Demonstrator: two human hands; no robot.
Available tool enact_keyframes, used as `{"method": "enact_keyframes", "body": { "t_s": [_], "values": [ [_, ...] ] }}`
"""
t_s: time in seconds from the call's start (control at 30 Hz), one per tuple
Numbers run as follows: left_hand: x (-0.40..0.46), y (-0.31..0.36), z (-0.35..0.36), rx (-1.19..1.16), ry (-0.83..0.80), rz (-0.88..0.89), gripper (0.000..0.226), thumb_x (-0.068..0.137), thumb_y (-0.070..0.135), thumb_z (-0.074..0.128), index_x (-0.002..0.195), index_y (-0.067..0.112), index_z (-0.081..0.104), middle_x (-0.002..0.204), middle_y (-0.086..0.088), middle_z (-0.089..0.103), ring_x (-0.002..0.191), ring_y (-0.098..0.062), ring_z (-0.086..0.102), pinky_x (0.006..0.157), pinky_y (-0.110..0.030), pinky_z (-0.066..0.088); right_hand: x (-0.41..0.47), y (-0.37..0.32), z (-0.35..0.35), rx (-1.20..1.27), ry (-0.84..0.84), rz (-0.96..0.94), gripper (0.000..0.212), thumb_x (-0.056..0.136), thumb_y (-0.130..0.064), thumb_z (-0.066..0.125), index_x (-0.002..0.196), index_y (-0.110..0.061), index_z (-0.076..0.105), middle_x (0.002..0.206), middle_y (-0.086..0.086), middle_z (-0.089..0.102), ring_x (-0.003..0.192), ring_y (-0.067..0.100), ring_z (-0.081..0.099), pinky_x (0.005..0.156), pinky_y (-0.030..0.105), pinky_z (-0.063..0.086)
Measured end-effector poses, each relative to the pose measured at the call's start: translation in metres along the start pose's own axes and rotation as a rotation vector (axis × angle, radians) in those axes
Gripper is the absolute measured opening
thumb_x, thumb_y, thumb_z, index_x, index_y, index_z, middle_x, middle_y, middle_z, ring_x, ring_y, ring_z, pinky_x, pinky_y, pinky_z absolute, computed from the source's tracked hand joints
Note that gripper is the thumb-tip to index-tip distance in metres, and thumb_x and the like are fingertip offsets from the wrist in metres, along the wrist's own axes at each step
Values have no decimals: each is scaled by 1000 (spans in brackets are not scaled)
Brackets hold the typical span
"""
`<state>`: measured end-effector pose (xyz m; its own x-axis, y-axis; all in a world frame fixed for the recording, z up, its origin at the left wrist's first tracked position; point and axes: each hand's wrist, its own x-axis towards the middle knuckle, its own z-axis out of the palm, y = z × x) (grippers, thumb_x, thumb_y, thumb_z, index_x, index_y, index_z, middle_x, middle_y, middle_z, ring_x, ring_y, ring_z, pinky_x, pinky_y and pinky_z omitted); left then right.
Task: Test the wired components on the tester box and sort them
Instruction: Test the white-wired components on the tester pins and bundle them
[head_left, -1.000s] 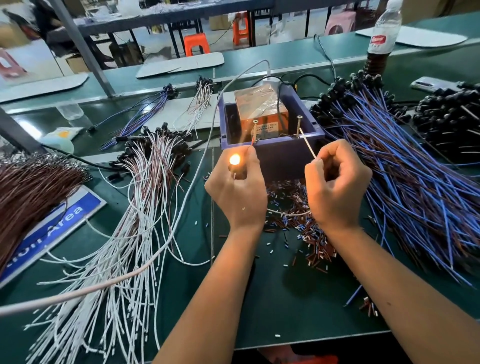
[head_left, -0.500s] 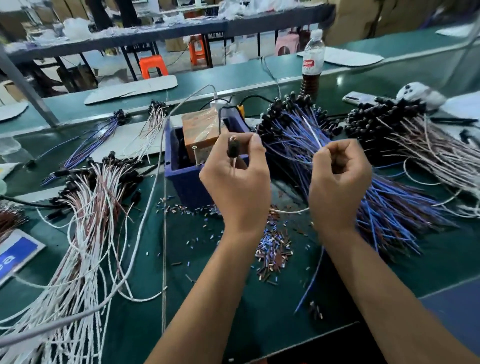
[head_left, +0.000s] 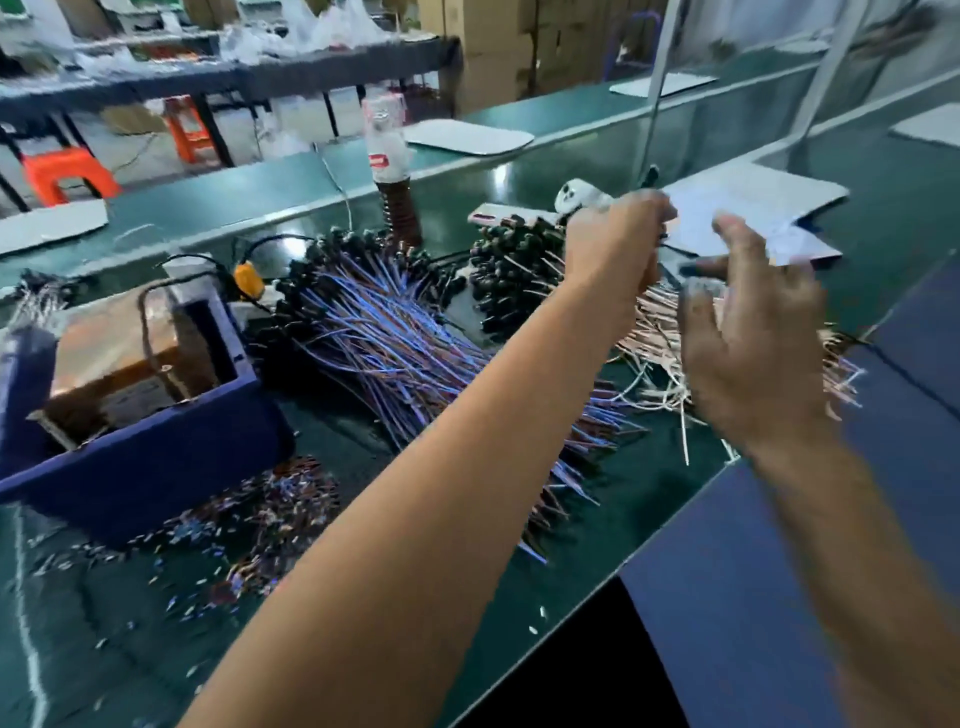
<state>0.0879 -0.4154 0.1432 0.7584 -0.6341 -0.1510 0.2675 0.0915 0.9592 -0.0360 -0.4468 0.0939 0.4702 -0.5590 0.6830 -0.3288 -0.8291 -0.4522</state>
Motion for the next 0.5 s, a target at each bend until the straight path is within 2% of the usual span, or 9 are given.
{"method": "enact_keyframes", "body": {
  "t_s": [0.07,0.13,0.17,0.23,0.33,0.37,0.43,0.47,0.5],
  "values": [
    [8,1,14,-221,-63,-11,26,100,0,51,75,5,57,47,2,42,27,-6,28,33,-12,22,1,4,0,215,-190,93,44,109,-31,52,149,-14,44,97,10,77,81,21,71,76,39,55],
    [17,6,25,-388,-74,-4,32,107,1,39,81,4,57,60,0,42,31,-3,31,32,-14,26,5,15,-1,293,-144,110,33,108,-26,56,139,-17,51,75,-2,73,53,10,67,57,37,55],
    [23,10,28,-456,-62,-20,32,109,3,38,85,4,59,68,-1,44,39,-3,36,37,-14,30,9,23,-2,271,-71,85,26,106,-23,57,130,-17,57,71,-4,71,51,10,65,56,38,54],
    [33,10,27,-456,-5,-2,24,109,9,47,95,8,67,76,0,52,60,-7,46,53,-19,37,19,38,-2,159,39,36,16,101,-24,59,114,-17,66,73,-2,71,61,19,67,64,42,55],
    [51,0,14,-166,172,42,7,99,14,69,94,12,74,84,-1,67,78,-15,56,73,-30,50,38,55,7,-9,41,-3,19,101,-25,61,111,-17,74,86,7,78,78,32,72,73,41,56],
    [57,-4,8,-118,223,32,4,96,13,73,96,9,74,85,-5,69,74,-16,59,74,-31,54,42,59,13,-54,22,-20,20,101,-23,61,113,-16,76,91,10,79,82,34,73,73,39,55],
    [67,-9,-2,-167,241,-29,6,94,2,73,94,0,67,77,-10,66,52,-14,61,62,-27,60,49,63,28,-119,-10,-55,23,102,-17,59,116,-16,77,99,12,79,87,36,73,72,37,52],
    [69,-9,-7,-222,240,-66,7,94,-5,69,91,-4,63,74,-12,63,44,-13,61,62,-27,63,52,64,37,-159,-39,-66,27,102,-13,58,121,-17,76,104,12,79,90,36,73,73,37,52],
    [74,-10,-11,-268,242,-94,6,95,-11,62,91,-7,60,74,-15,62,42,-15,62,71,-31,65,55,67,47,-211,-110,-71,34,102,-10,55,130,-19,73,114,11,77,99,35,73,78,38,54]
  ]
}}
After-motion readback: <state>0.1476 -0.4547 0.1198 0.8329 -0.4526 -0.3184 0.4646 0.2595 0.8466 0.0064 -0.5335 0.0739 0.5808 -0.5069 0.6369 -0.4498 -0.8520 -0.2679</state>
